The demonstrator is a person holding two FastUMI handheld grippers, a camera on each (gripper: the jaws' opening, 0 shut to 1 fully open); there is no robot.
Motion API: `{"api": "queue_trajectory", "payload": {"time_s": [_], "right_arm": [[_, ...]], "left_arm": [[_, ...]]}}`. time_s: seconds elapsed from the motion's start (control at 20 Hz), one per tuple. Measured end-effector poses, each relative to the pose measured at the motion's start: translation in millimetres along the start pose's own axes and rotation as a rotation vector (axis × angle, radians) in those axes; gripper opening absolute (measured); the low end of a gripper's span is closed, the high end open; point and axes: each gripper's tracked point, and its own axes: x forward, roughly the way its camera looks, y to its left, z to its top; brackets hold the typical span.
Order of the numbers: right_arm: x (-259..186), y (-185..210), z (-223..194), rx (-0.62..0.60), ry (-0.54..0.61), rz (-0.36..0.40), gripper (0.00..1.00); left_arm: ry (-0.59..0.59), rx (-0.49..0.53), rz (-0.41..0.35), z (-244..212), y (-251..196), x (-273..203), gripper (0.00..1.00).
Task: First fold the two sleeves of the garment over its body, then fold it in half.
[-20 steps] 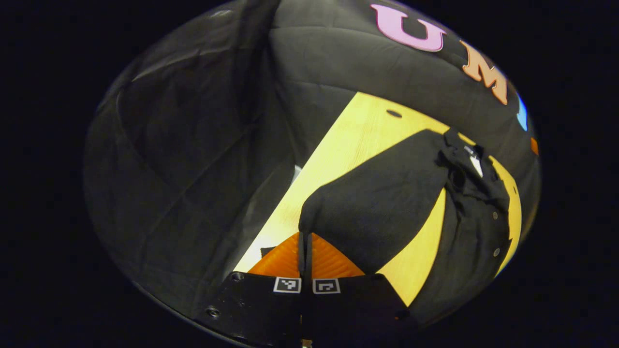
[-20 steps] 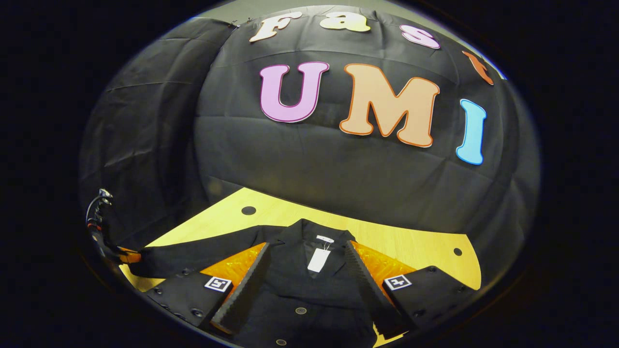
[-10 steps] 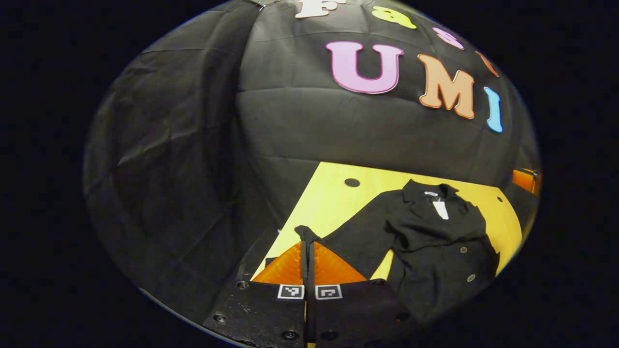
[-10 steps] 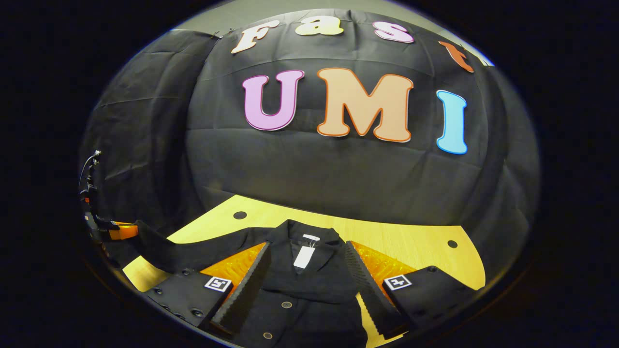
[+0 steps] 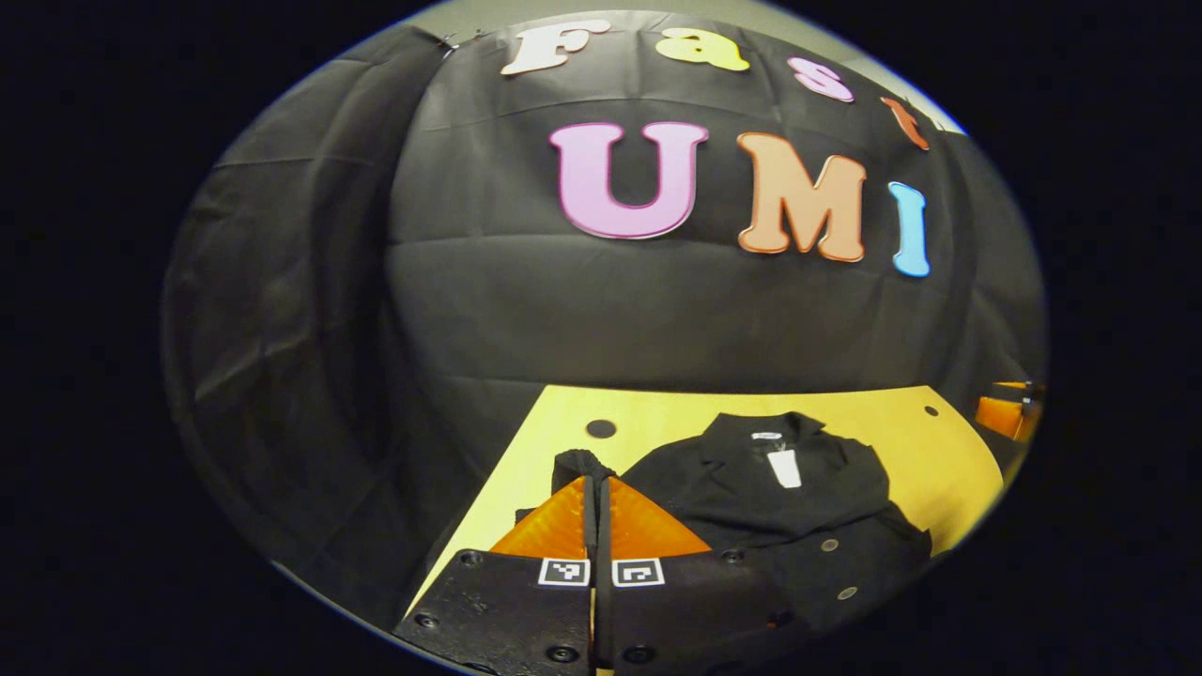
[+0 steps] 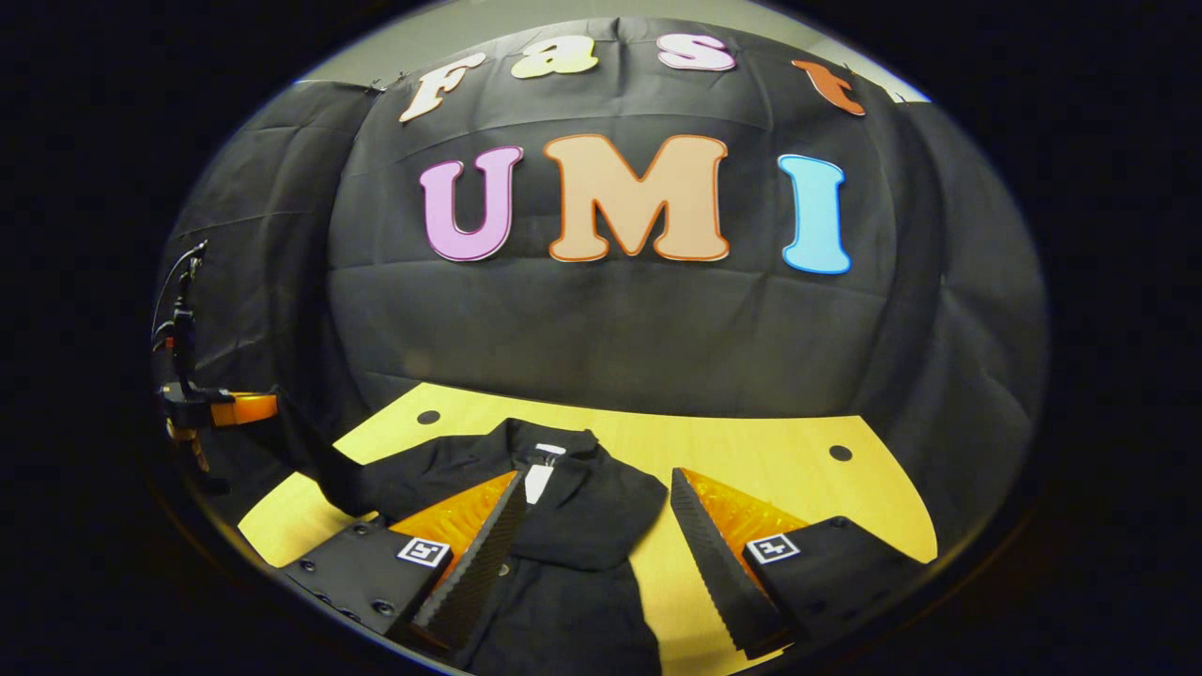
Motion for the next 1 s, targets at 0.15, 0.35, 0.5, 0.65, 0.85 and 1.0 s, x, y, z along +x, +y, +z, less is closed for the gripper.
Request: {"api": "queue_trajectory", "payload": {"time_s": [0.15, 0.35, 0.5, 0.65, 0.85, 1.0], "right_arm": [[-7, -29, -5, 0.014, 0.002, -0.026, 0.99], [-20, -81, -17, 0.068, 0.002, -0.077, 0.99], [-25, -96, -27, 0.088, 0.009, -0.097, 0.98], [-32, -110, -33, 0.097, 0.011, -0.118, 0.99], [-42, -130, -47, 0.113, 0.028, -0.152, 0.99], [-50, -135, -54, 0.115, 0.039, -0.159, 1.0]], "left_arm": [[-0.007, 0.02, -0.073, 10, -51, 13, 0.0], [0.033, 0.075, -0.2, 7, -138, 35, 0.0], [0.069, 0.105, -0.263, -1, -179, 44, 0.0], [0.113, 0.14, -0.323, -13, -217, 50, 0.0], [0.204, 0.148, -0.367, -38, -268, 60, 0.0], [0.221, 0.151, -0.344, -46, -276, 65, 0.0]]}}
